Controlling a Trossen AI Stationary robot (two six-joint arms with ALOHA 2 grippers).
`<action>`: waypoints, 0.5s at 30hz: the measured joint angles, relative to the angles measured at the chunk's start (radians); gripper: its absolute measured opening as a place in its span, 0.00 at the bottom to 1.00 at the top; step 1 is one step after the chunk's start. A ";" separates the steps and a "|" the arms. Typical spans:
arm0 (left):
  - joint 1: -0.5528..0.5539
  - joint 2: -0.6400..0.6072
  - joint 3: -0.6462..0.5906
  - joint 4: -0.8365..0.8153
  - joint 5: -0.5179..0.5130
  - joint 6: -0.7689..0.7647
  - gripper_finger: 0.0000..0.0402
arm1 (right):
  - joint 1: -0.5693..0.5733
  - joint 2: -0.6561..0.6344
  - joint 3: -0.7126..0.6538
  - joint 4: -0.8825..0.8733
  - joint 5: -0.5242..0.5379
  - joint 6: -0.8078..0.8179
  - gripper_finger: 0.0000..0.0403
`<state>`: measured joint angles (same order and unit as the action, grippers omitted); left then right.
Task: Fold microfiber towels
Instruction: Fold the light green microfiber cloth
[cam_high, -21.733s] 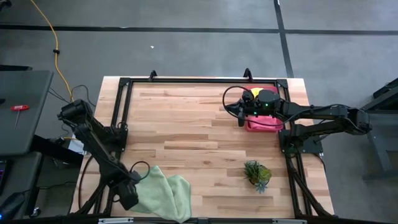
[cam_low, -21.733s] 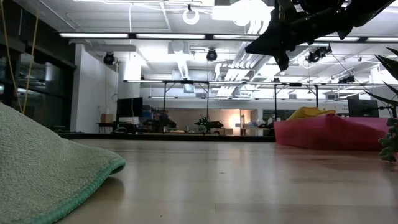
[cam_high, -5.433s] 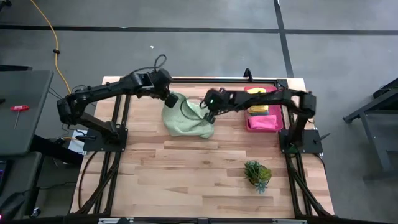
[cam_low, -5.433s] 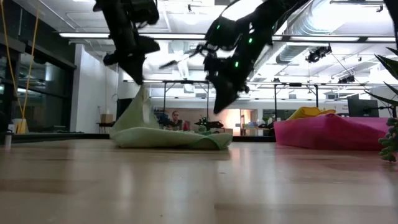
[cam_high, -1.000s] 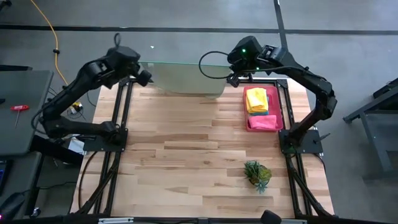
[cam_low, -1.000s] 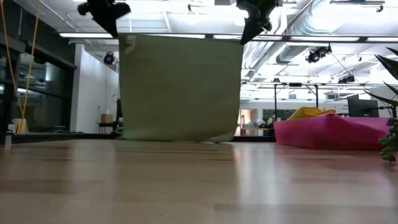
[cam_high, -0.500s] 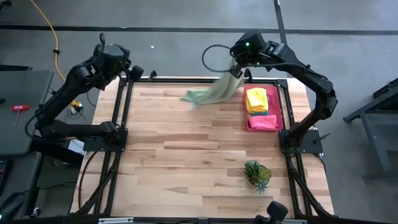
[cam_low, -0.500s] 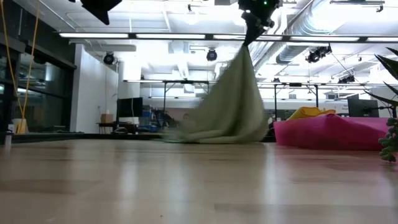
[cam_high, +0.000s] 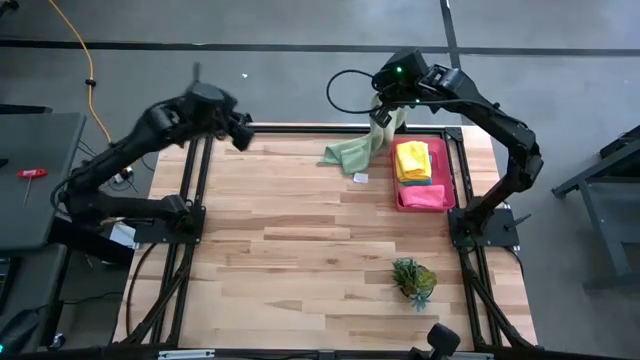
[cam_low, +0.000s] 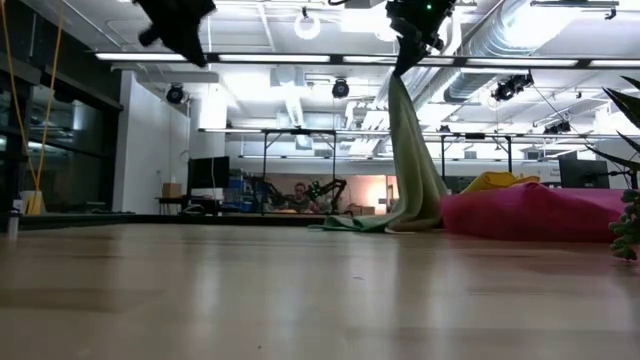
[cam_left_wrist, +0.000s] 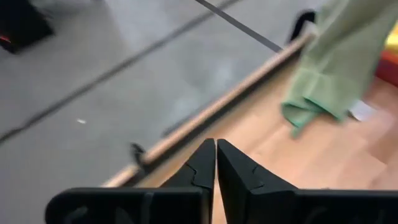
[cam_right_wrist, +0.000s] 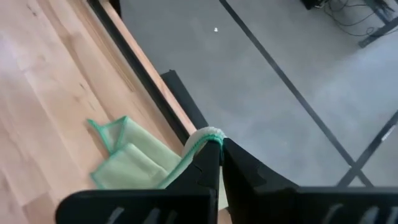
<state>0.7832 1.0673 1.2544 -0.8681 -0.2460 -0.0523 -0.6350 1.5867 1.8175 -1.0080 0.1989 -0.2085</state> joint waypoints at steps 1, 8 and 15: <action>-0.016 0.012 -0.030 0.025 0.018 -0.018 0.03 | 0.000 0.000 0.000 0.000 -0.005 0.004 0.00; -0.217 0.176 -0.180 0.283 0.032 -0.050 0.21 | 0.000 0.000 0.000 -0.004 -0.012 0.030 0.00; -0.367 0.451 -0.181 0.588 -0.029 0.013 0.42 | 0.000 0.000 0.000 -0.006 -0.076 0.106 0.00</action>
<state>0.4163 1.5180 1.0729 -0.2806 -0.2746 -0.0396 -0.6346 1.5869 1.8175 -1.0138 0.1226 -0.1029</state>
